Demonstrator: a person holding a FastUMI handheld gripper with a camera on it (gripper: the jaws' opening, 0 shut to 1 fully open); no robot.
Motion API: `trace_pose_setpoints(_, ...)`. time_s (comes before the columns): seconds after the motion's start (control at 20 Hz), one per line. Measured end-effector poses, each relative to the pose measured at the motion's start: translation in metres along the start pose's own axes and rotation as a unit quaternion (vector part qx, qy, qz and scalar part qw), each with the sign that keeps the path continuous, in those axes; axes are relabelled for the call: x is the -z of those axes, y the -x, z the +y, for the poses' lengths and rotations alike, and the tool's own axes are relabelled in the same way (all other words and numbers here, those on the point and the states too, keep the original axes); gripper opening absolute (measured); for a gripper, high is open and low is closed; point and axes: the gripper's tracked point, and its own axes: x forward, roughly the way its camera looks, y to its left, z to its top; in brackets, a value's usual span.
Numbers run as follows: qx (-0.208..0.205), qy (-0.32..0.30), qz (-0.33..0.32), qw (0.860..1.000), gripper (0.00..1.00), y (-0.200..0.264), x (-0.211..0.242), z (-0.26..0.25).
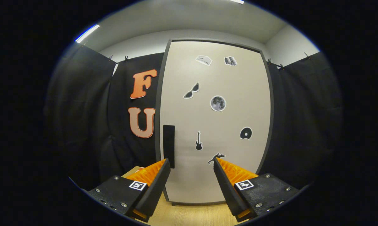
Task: Open the shoe cabinet door, grab the shoes and put them into the shoe cabinet, then close the shoe cabinet door.
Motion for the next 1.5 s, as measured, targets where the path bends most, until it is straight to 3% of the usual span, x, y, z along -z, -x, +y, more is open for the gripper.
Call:
trace_pose_setpoints(0.65, 0.071, -0.006, 0.002, 0.997, 0.87, 0.112, 0.008, -0.054)
trace_pose_setpoints(1.5, 0.058, -0.015, -0.013, 0.998, 0.88, 0.145, -0.011, -0.042)
